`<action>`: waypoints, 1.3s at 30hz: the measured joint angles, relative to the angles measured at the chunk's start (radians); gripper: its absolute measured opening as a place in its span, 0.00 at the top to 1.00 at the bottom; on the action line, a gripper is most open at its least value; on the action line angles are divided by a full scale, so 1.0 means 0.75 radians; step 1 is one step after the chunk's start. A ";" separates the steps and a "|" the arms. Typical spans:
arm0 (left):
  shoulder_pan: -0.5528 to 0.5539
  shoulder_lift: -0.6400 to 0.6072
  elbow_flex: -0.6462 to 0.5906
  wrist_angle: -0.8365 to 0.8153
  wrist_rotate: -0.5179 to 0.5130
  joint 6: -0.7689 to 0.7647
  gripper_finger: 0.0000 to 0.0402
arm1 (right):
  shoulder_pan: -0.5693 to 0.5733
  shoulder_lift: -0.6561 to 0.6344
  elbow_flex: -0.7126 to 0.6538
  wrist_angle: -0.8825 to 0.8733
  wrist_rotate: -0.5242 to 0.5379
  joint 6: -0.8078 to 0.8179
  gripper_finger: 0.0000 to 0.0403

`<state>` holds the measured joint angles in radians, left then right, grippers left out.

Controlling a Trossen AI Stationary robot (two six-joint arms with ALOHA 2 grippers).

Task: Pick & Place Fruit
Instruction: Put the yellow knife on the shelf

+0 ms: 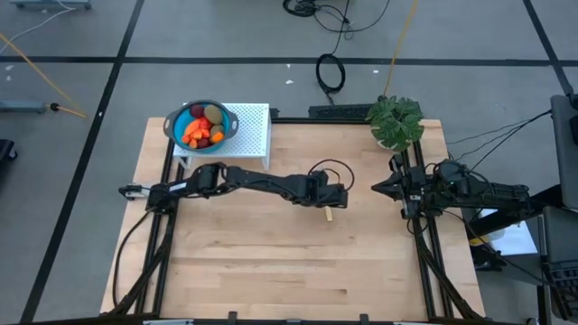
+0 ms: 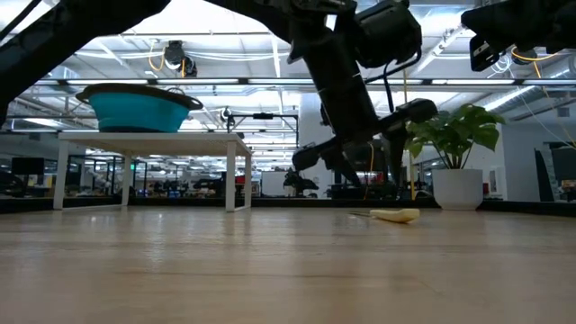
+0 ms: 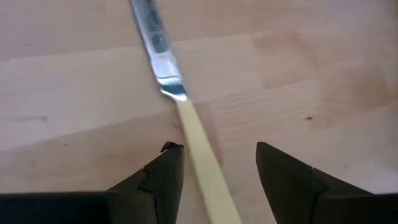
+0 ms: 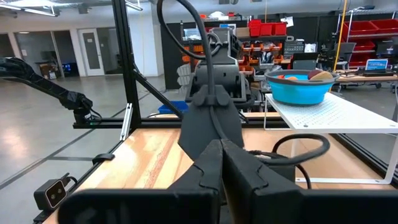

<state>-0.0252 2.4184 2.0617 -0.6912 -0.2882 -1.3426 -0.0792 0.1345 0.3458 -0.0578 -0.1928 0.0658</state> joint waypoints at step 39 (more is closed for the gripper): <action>0.019 0.081 0.005 -0.122 0.208 0.103 0.87 | 0.000 0.001 0.000 -0.002 0.010 0.019 1.00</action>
<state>-0.0109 2.4794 2.0651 -0.7823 -0.1319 -1.2653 -0.0792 0.1349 0.3458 -0.0589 -0.1852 0.0797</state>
